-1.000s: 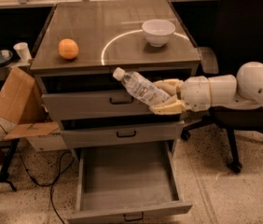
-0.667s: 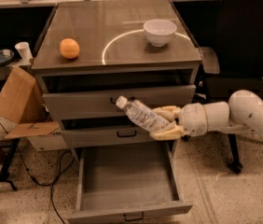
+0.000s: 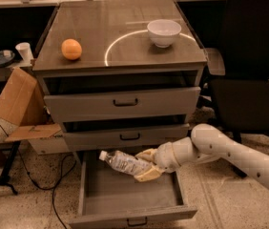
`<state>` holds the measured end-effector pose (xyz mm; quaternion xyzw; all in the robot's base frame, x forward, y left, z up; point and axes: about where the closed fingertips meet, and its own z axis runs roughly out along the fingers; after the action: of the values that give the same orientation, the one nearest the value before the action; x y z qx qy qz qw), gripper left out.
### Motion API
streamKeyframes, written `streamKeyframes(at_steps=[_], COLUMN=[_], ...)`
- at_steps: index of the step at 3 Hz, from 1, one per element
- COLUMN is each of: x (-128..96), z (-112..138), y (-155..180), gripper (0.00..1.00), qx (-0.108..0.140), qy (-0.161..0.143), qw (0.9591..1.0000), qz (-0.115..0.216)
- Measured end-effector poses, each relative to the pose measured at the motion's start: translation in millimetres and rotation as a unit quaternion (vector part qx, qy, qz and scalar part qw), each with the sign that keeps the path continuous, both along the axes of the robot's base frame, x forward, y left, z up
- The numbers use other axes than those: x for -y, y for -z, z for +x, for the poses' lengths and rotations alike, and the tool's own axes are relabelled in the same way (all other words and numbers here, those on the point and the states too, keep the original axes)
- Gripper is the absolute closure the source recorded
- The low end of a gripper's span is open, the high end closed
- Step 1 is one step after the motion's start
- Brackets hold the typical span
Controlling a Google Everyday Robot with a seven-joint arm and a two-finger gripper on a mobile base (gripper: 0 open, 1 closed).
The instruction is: Place blue plastic bottle into bottom drawer
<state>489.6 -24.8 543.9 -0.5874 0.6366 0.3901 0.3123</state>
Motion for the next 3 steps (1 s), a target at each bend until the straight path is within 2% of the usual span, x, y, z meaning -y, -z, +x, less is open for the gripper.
streamKeyframes(at_steps=[1,2,3], x=[-3.7,-3.3,-0.4], z=[12.0,9.9,-6.1], y=[5.9,4.7,-4.7], gripper=[1.0,1.0,1.0], qx=[0.013,0.015,0.032], qy=[0.023,0.022,0.014], qw=[0.9996,0.9996,0.9989], qz=[-0.006,-0.009,-0.032])
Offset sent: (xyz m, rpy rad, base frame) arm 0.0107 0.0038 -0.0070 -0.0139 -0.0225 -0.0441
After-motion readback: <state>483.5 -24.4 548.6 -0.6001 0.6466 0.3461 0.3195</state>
